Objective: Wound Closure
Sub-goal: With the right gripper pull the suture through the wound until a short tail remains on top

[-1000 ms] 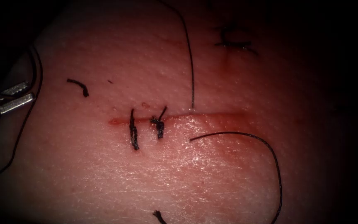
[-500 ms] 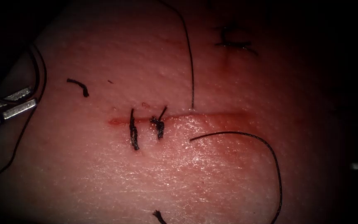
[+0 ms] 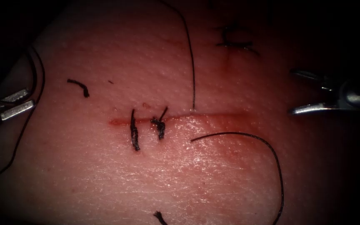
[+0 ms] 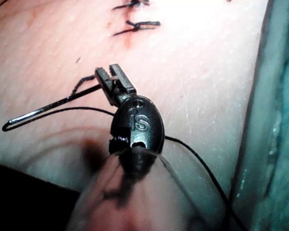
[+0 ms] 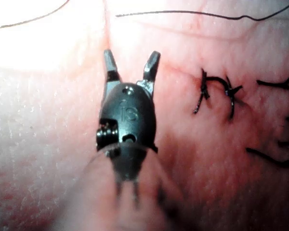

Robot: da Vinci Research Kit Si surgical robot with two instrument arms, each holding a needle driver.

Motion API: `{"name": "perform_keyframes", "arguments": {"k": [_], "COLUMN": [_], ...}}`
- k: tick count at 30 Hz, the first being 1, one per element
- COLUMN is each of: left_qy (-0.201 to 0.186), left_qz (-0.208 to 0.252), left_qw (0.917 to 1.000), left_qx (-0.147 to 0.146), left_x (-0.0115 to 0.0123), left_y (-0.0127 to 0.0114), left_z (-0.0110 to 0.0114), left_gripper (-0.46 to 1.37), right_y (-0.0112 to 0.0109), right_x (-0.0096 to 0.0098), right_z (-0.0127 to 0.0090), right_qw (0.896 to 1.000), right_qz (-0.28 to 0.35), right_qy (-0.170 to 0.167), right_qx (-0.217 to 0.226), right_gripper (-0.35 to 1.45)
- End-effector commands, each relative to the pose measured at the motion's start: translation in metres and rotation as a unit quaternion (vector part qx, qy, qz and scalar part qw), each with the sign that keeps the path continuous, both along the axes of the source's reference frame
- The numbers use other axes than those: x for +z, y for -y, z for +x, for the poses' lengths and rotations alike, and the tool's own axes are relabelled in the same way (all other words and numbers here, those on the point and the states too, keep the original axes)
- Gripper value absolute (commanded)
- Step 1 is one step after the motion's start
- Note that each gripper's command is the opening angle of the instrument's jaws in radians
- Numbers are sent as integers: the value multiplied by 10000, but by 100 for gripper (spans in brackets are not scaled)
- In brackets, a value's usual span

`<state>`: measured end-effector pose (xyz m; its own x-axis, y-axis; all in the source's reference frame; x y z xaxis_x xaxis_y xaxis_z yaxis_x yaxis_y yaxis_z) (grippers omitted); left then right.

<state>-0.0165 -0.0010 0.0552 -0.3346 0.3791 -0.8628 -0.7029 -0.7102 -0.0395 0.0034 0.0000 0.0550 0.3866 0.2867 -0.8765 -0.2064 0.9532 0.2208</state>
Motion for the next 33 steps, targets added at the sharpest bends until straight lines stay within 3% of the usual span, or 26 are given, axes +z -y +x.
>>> {"name": "perform_keyframes", "arguments": {"k": [1, 17, 23, 28, 33], "left_qy": [3, 12, 20, 25, 28], "left_qz": [2, -4, -2, 4, 9], "left_qw": [10000, 10000, 10000, 10000, 10000], "left_qx": [10, 29, 39, 39, 37], "left_x": [0, 2, 1, 0, 0], "left_y": [1, 2, 3, 1, 0], "left_z": [1, 5, 8, 8, 8], "left_gripper": [-35, -35, -35, -35, -35], "right_y": [2, 35, 61, 79, 83], "right_x": [4, 25, 34, 33, 32], "right_z": [3, 71, 93, 107, 109], "right_qw": [10000, 9965, 9943, 9927, 9926], "right_qz": [-23, -118, -85, -49, -59], "right_qy": [-25, -709, -923, -1043, -1051], "right_qx": [-19, -432, -536, -597, -602], "right_gripper": [105, 94, 90, 88, 82]}}
